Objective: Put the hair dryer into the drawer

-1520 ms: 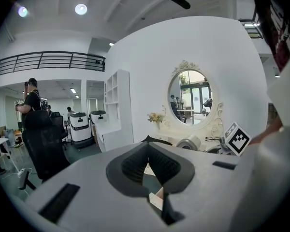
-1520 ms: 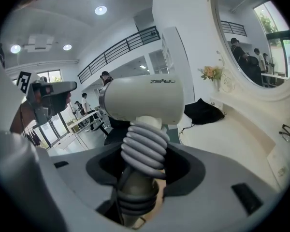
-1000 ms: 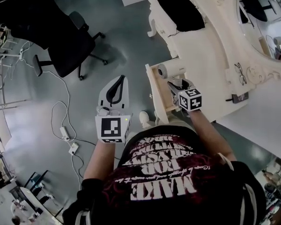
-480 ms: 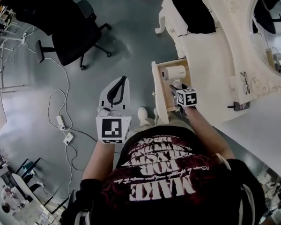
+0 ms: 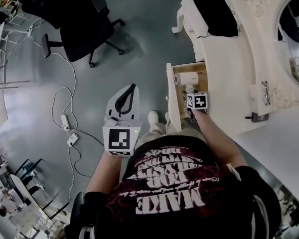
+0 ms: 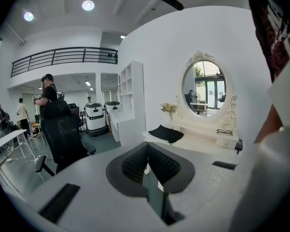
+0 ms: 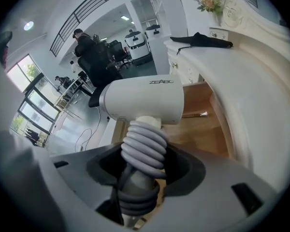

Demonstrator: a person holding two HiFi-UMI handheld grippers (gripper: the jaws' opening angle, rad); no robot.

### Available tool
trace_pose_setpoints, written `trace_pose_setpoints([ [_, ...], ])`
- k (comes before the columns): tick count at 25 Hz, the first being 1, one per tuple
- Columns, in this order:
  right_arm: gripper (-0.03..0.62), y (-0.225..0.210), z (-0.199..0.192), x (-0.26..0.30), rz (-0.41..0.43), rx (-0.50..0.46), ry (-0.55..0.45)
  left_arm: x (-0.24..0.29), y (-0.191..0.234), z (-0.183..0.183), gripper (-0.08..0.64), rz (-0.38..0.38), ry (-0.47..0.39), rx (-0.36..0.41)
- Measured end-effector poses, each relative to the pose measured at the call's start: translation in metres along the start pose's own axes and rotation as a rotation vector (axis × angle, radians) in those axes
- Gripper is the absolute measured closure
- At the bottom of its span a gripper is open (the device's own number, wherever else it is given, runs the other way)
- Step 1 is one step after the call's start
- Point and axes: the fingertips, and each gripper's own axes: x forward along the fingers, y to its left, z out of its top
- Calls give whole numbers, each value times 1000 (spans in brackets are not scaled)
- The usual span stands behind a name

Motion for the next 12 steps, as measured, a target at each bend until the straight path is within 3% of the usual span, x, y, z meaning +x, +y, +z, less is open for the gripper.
trace_pose_setpoints([
  [12,362,-20,-39,36,-68,75,160,-19,9,-13,555,29,45,-4],
])
